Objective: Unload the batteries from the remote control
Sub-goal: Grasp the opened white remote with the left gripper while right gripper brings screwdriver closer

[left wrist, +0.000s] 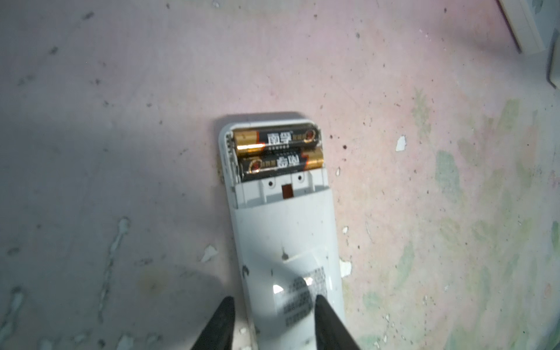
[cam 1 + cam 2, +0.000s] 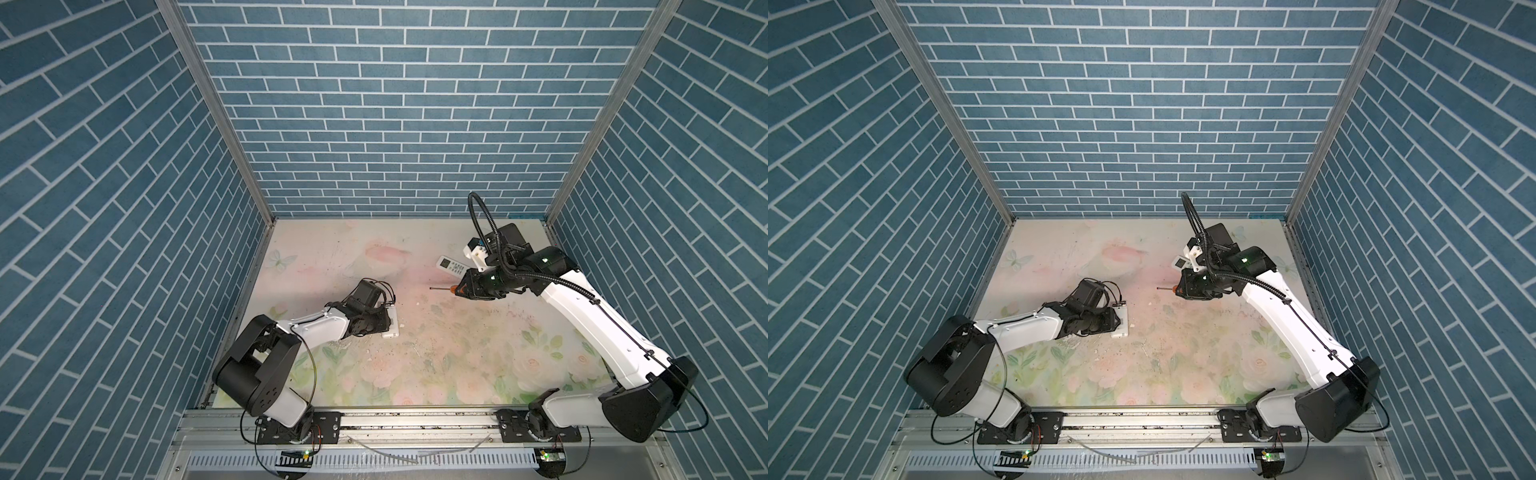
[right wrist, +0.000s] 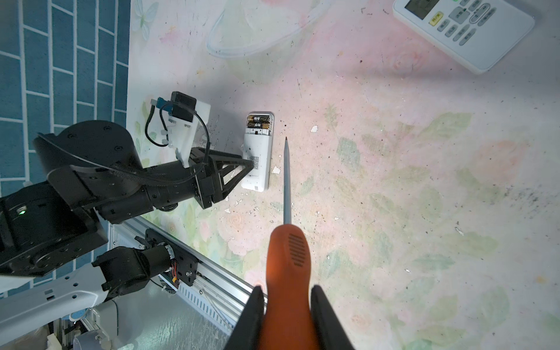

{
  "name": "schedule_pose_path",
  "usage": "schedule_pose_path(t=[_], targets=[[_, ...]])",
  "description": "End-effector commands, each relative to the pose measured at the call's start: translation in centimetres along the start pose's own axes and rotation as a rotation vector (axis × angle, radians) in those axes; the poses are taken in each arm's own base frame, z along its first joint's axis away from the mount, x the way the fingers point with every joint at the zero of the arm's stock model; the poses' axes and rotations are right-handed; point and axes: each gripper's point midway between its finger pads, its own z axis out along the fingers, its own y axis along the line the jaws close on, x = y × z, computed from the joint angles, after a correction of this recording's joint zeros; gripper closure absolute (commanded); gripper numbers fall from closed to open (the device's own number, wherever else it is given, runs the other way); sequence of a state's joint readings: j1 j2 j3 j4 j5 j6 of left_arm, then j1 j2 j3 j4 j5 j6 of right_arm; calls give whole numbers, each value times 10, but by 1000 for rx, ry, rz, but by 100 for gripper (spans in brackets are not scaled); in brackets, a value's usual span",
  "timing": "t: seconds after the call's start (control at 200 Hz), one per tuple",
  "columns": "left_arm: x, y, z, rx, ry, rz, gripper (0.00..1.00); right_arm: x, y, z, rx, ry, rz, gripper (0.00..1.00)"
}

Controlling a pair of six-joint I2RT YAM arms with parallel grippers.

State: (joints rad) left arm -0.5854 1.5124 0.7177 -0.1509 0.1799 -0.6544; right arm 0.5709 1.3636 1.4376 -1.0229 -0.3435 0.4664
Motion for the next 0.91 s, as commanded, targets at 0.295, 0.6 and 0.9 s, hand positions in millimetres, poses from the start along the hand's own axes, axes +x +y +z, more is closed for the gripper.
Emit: schedule_pose_path(t=[0.295,0.6,0.9], targets=[[-8,-20,-39,-17,17,43,27,-8,1,5,9,40,-26,100],[1,-11,-24,-173,47,29,22,-23,-1,4,-15,44,-34,100],[8,-12,12,-216,93,55,21,-25,-7,-1,-46,33,-37,100]])
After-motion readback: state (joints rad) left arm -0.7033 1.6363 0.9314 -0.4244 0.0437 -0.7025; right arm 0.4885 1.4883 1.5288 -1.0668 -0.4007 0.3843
